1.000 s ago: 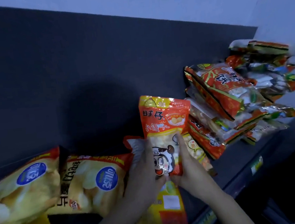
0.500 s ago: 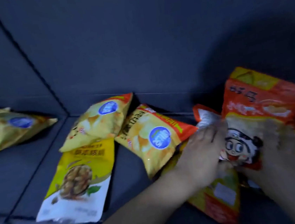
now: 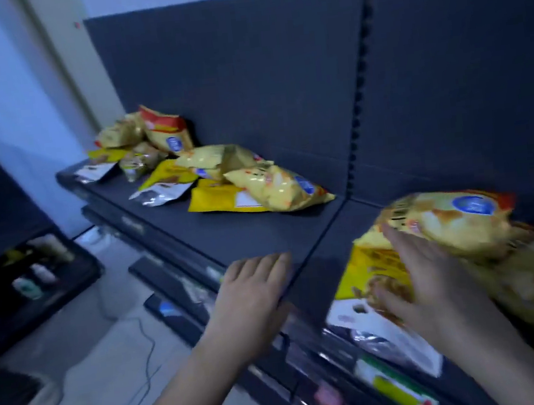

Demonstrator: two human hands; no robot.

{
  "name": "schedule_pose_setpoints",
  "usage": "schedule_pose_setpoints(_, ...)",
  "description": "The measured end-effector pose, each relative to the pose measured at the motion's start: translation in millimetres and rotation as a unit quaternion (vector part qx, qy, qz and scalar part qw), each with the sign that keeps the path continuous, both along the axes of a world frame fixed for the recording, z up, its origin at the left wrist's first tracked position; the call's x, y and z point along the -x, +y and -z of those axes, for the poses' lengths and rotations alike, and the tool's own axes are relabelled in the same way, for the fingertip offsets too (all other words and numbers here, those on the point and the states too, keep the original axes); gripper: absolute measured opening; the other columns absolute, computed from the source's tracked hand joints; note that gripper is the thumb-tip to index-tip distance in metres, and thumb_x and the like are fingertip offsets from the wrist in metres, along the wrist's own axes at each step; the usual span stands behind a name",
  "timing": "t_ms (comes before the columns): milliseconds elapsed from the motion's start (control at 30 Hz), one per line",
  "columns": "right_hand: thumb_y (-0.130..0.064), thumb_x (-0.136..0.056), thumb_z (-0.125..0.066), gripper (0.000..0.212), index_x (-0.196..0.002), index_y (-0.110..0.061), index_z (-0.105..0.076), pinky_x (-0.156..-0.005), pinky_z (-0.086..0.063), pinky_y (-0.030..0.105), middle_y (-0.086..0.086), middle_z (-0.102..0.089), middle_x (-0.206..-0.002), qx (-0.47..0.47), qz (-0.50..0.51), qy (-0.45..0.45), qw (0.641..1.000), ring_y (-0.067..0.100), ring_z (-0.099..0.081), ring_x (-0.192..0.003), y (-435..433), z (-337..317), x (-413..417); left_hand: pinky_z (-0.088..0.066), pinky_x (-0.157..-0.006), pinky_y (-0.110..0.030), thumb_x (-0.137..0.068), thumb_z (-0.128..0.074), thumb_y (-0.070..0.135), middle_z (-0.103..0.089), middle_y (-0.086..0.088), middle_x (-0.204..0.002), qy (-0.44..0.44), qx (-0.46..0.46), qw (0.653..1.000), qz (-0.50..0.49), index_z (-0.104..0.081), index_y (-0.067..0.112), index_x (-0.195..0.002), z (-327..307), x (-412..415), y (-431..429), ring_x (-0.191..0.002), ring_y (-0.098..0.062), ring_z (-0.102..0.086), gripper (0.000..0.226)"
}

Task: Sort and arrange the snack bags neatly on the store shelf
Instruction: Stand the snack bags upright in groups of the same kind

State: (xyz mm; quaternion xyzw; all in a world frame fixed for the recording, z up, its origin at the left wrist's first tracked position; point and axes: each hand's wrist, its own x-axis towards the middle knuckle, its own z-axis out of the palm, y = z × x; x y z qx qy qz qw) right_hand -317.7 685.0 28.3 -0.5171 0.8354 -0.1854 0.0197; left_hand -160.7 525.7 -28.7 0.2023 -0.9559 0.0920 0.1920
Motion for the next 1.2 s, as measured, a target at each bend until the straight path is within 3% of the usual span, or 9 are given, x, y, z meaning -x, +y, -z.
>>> schedule_pose_setpoints(67, -0.038, -0.091, -0.055, 0.078, -0.150, -0.023, -0.006, -0.109, -0.021, 0.020, -0.007, -0.023, -0.152, -0.041, -0.069, -0.029, 0.996, 0.012, -0.026, -0.138, -39.9, -1.5, -33.2, -0.041, -0.079, -0.029, -0.038, -0.087, 0.045, -0.071, 0.004, -0.097, -0.011, -0.006, 0.997, -0.082, -0.063, 0.015, -0.111, 5.8, -53.7, -42.2, -0.081, -0.017, -0.069, 0.082)
schedule_pose_setpoints(133, -0.042, -0.094, -0.047, 0.074, -0.150, -0.028, 0.000, -0.111, -0.019, 0.019, -0.013, -0.017, -0.154, -0.070, -0.114, -0.039, 0.990, 0.007, -0.017, -0.141, -88.2, 1.2, -71.9, -0.049, -0.072, -0.028, -0.044, -0.082, 0.046, -0.071, 0.004, -0.093, -0.019, -0.012, 0.989, -0.146, -0.068, 0.015, -0.107, 9.9, -104.3, -74.7, -0.076, -0.017, -0.069, 0.072)
schedule_pose_setpoints(367, -0.040, -0.093, -0.051, 0.067, -0.148, -0.023, -0.017, -0.106, -0.027, 0.023, -0.008, -0.029, -0.149, -0.066, -0.146, -0.041, 0.986, 0.011, -0.028, -0.136, -207.6, 36.8, -150.1, -0.053, -0.058, -0.029, -0.060, -0.056, 0.049, -0.069, 0.005, -0.079, -0.010, -0.043, 0.967, -0.252, -0.067, 0.016, -0.097, 17.5, -208.8, -150.2, -0.065, -0.020, -0.067, 0.050)
schedule_pose_setpoints(433, -0.039, -0.092, -0.051, 0.065, -0.147, -0.023, -0.020, -0.105, -0.030, 0.023, -0.008, -0.031, -0.147, -0.060, -0.153, -0.046, 0.985, 0.012, -0.031, -0.134, -232.7, 42.1, -162.8, -0.053, -0.058, -0.029, -0.058, -0.062, 0.048, -0.069, 0.005, -0.080, -0.012, -0.053, 0.964, -0.259, -0.067, 0.017, -0.097, 19.1, -221.1, -169.7, -0.065, -0.019, -0.067, 0.050)
schedule_pose_setpoints(600, -0.039, -0.093, -0.051, 0.064, -0.147, -0.023, -0.021, -0.106, -0.028, 0.022, -0.009, -0.030, -0.148, -0.048, -0.168, -0.039, 0.984, 0.010, -0.027, -0.136, -303.3, 49.2, -171.5, -0.054, -0.062, -0.032, -0.056, -0.082, 0.042, -0.071, 0.002, -0.089, -0.010, -0.099, 0.957, -0.273, -0.068, 0.016, -0.100, 28.3, -226.6, -226.6, -0.072, -0.021, -0.069, 0.053)
schedule_pose_setpoints(800, -0.038, -0.093, -0.052, 0.063, -0.146, -0.020, -0.024, -0.107, -0.028, 0.024, -0.006, -0.030, -0.149, -0.036, -0.175, -0.037, 0.983, 0.013, -0.027, -0.137, -417.8, 50.1, -157.3, -0.054, -0.063, -0.030, -0.065, -0.071, 0.051, -0.070, 0.006, -0.095, -0.021, -0.107, 0.957, -0.270, -0.067, 0.019, -0.102, 33.4, -207.1, -326.0, -0.076, -0.016, -0.068, 0.049)
schedule_pose_setpoints(933, -0.036, -0.092, -0.054, 0.062, -0.145, -0.018, -0.027, -0.101, -0.033, 0.026, -0.003, -0.037, -0.143, -0.045, -0.171, -0.037, 0.984, 0.016, -0.034, -0.131, -498.8, 44.9, -137.6, -0.055, -0.062, -0.031, -0.067, -0.081, 0.040, -0.071, 0.005, -0.091, -0.005, -0.103, 0.963, -0.248, -0.069, 0.018, -0.099, 22.6, -183.4, -398.9, -0.075, -0.017, -0.069, 0.041)
schedule_pose_setpoints(1100, -0.036, -0.093, -0.055, 0.073, -0.149, -0.015, -0.014, -0.110, -0.025, 0.030, 0.001, -0.021, -0.154, -0.089, -0.148, -0.037, 0.984, 0.020, -0.020, -0.141, -585.1, 40.3, -113.3, -0.041, -0.093, -0.034, -0.094, -0.047, 0.048, -0.060, 0.002, -0.120, -0.007, -0.164, 0.957, -0.241, -0.054, 0.018, -0.124, 14.3, -150.1, -465.5, -0.111, -0.022, -0.056, 0.043)
schedule_pose_setpoints(1200, -0.034, -0.091, -0.058, 0.076, -0.150, -0.013, -0.013, -0.112, -0.022, 0.031, 0.002, -0.021, -0.154, -0.095, -0.133, -0.051, 0.985, 0.021, -0.019, -0.142, -625.5, 45.1, -102.9, -0.031, -0.097, -0.030, -0.096, -0.033, 0.054, -0.050, 0.003, -0.129, -0.004, -0.175, 0.958, -0.228, -0.040, 0.021, -0.133, 22.0, -130.3, -499.3, -0.121, -0.018, -0.044, 0.050)
